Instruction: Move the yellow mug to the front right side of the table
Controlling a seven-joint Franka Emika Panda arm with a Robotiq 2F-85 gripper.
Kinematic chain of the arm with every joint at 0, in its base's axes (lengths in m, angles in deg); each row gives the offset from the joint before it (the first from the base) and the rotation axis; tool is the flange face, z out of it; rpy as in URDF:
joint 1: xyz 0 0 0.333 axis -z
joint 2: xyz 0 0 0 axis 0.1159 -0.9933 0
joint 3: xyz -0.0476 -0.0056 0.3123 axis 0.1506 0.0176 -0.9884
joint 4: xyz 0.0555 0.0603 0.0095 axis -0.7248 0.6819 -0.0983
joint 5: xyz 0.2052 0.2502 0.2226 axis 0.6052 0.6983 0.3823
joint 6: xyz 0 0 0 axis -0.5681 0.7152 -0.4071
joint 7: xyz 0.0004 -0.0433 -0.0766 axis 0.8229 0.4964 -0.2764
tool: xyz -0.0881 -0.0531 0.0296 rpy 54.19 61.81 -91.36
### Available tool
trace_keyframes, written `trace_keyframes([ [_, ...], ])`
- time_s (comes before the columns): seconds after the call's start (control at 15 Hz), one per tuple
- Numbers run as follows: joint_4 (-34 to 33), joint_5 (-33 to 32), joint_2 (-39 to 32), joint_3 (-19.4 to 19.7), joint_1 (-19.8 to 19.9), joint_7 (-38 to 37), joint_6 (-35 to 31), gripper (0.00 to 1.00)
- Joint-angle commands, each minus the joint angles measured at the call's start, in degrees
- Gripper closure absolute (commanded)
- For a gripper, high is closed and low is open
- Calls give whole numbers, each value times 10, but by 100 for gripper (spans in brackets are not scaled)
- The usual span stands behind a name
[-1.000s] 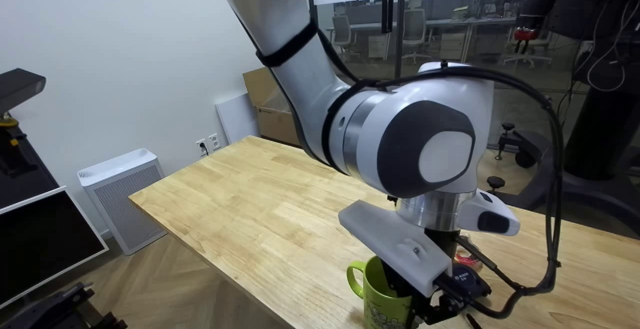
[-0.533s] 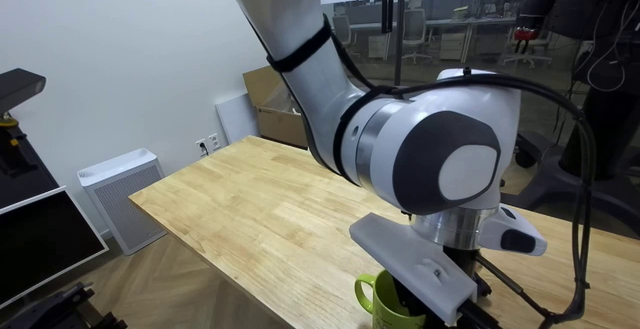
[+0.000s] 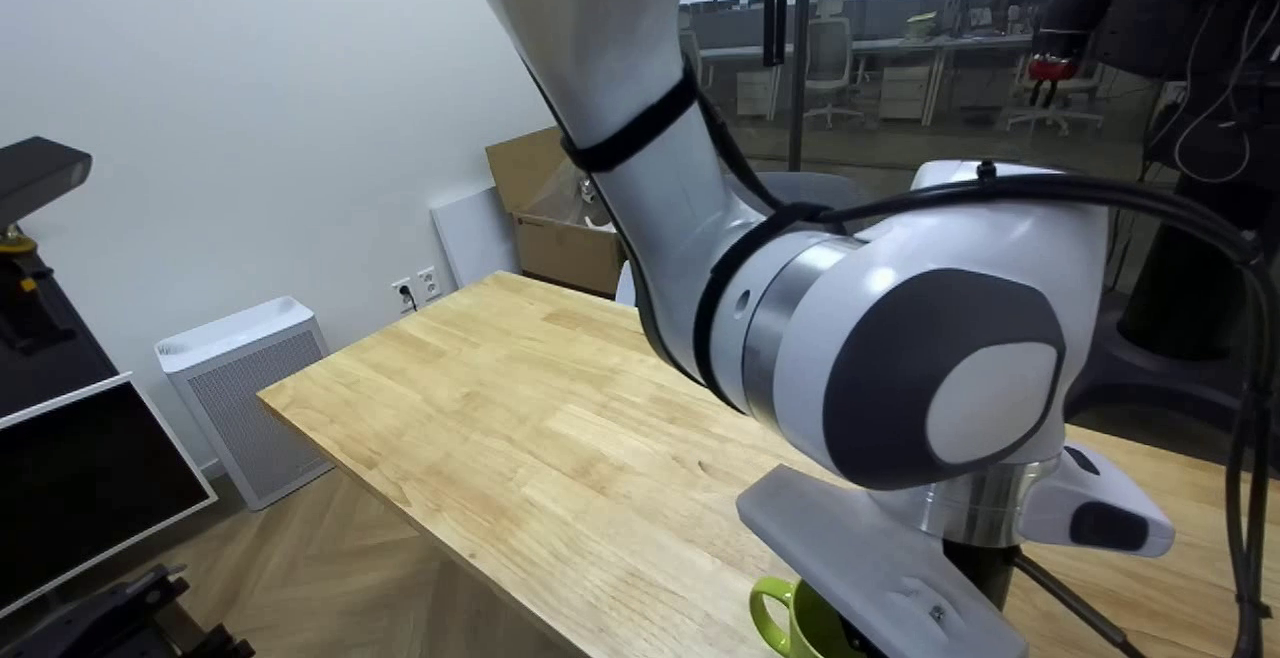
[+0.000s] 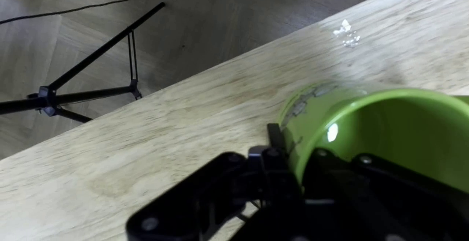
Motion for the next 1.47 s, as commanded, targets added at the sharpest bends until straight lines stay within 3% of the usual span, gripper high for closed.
trace_keyframes([
  [0.0,-3,-3,3,0,4,6,-17,98],
  [0.53,2,15,-9,-20,25,26,-58,98],
  [1.4,-1,59,-11,-55,64,78,-51,98],
])
